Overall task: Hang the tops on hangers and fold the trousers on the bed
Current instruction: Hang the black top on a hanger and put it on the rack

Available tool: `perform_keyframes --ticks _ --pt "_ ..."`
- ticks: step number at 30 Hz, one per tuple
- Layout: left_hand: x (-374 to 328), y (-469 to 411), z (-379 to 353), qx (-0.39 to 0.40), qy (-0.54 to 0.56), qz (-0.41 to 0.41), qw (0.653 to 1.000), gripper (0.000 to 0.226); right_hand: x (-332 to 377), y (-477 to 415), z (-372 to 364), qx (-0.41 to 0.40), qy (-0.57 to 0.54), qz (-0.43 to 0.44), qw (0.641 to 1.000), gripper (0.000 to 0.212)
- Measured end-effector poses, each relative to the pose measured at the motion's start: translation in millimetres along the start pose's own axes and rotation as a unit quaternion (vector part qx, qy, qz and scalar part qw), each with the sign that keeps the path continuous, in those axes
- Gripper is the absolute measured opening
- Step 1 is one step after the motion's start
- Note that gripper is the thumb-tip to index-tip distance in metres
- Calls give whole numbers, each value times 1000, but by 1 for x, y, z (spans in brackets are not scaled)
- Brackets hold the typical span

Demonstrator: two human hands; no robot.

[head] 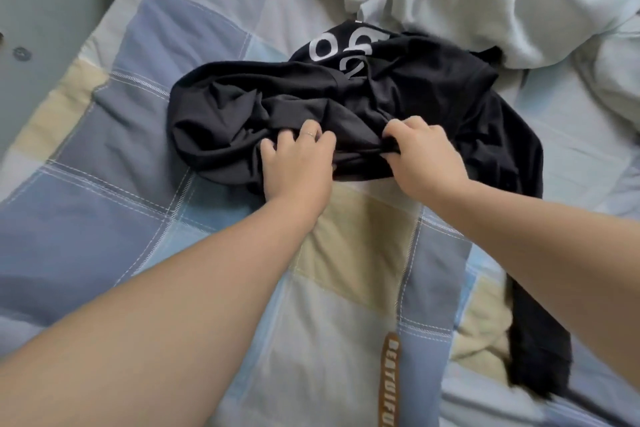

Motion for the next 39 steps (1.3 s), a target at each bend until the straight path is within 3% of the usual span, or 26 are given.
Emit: perform_keyframes --ticks 1,5,8,11,14,19,26,30,34,39 --pt "2 1 0 1 12 3 1000 19 -2 -1 4 -15 -13 -11 1000 27" --pt "13 31 -1 69 163 54 983 21 -13 21 26 6 -160 -77 984 16" --pt "12 73 10 122 324 102 932 22 -15 64 60 15 -242 -99 965 12" --pt "10 117 49 89 446 143 879 25 -18 117 100 23 -354 -150 923 16" --pt "-3 155 112 67 467 156 868 26 -25 174 141 29 -425 -200 882 18" --pt "-45 215 225 15 398 85 913 25 -45 280 221 -33 -486 -260 834 25" --pt "-120 271 332 10 552 78 830 26 -110 425 336 -143 -601 -322 718 26" --pt "-170 290 358 54 559 91 822 21 -143 501 392 -190 -660 -297 663 29" --pt "-248 325 391 92 564 -4 821 15 -159 556 430 -211 -683 -256 651 32" --pt "-367 419 425 235 551 -230 767 23 -166 603 450 -215 -727 -203 620 27"
Point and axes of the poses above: each hand's wrist, its own y-axis away from the middle knuckle, its own z-axis out of the back of the hand, x = y × z, the point moved 7 cm from there along -y, towards the middle knuckle, and after that the axes turned 2 degrees about -y, right-handed, at the moved point
